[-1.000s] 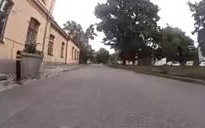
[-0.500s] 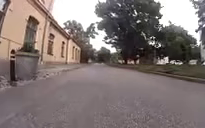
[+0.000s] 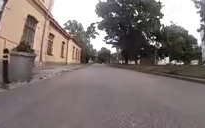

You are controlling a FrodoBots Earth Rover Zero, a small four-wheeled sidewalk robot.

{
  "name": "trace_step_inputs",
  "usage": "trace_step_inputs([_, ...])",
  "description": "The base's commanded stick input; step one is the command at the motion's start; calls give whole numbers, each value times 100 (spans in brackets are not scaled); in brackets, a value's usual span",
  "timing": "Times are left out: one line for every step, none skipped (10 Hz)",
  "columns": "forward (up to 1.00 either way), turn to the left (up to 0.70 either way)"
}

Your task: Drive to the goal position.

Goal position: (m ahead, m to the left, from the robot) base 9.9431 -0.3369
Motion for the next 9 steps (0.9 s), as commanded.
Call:
trace_step_inputs([70,0])
trace_step_inputs([70,0])
trace_step_inputs([70,0])
trace_step_inputs([70,0])
trace_step_inputs([70,0])
trace_step_inputs([70,0])
trace_step_inputs([70,0])
trace_step_inputs([70,0])
trace_step_inputs([70,0])
